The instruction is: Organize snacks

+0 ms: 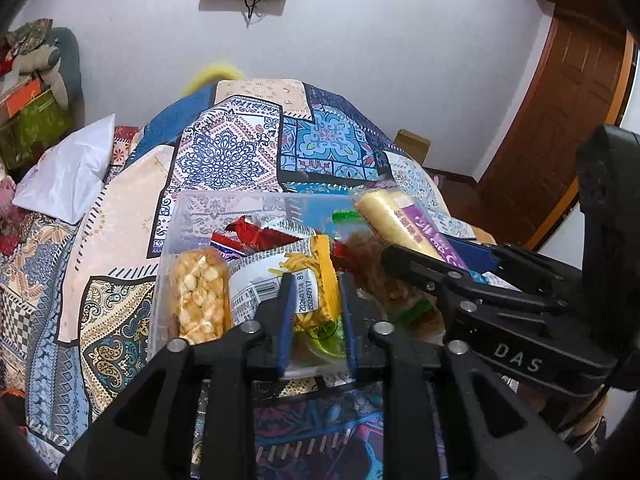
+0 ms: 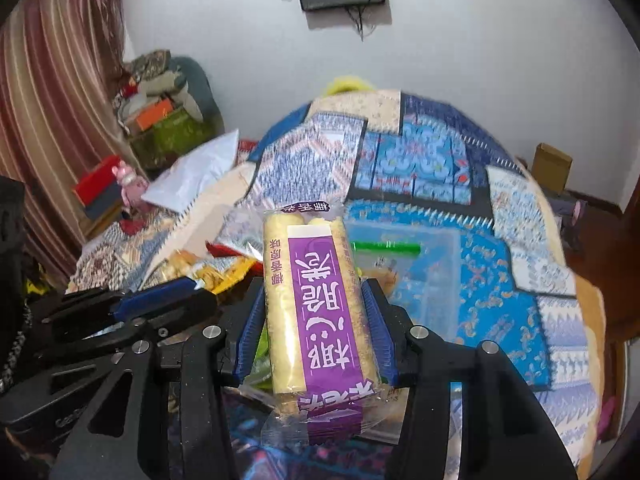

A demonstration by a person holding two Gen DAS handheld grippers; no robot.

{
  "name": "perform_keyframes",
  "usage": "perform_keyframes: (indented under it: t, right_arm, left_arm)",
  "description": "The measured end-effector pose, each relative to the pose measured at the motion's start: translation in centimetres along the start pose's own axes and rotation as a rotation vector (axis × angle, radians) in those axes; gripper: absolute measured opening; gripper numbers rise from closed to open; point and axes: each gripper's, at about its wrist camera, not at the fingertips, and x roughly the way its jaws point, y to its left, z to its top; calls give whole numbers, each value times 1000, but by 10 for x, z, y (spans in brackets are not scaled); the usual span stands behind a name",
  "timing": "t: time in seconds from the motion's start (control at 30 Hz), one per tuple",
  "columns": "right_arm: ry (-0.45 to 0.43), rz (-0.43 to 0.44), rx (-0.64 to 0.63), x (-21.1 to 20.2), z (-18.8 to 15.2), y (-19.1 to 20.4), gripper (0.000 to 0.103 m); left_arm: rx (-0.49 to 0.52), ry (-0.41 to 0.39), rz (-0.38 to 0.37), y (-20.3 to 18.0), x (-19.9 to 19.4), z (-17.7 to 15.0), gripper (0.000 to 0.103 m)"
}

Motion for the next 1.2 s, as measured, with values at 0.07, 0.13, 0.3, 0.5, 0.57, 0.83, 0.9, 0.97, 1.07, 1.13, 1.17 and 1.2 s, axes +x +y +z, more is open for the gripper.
perform_keyframes:
  t: [0.07,0.13,0.3,0.5,0.57,0.83,0.9,0.97,1.07,1.13,1.17,1.2]
  right_arm:
    - [20,17,19,1,-2,-3,47]
    - [32,27,38,0,-3,-6,46]
    - [20,37,60,-13,-5,-12,47]
    - [-24,13,28,-41,-7,-5,47]
    - [-43,-8,17,-54,-8,-1,47]
    - [-173,4,26,-125,-15,10,47]
    - [-208,9,30,-145,-18,13,49]
    - [-243,7,23,-163,-23,17,55]
    - [-293,-6,1,-186,-30,27,63]
    - [-313,-6,-14,-196,-33,34,69]
    - [-324,-6,-19,-202,-35,37,72]
    - [-333,-6,-23,-204,-37,40,77]
  left_arm:
    - [-14,19,-12,2,1,-2,35]
    - [-41,42,-26,6,2,-5,49]
    - [-66,46,-25,7,-5,-7,50]
    - [-42,2,-25,-5,-36,-7,50]
    - [-36,-29,-15,-8,-50,-7,50]
    - [-16,-212,54,-22,-132,-8,60]
    - [0,-254,65,-26,-151,-10,63]
    - [21,-296,73,-33,-172,-14,68]
    - [44,-341,79,-39,-196,-22,72]
    - [53,-360,80,-41,-206,-27,81]
    - [56,-368,81,-42,-211,-29,83]
    - [58,-379,83,-42,-216,-31,87]
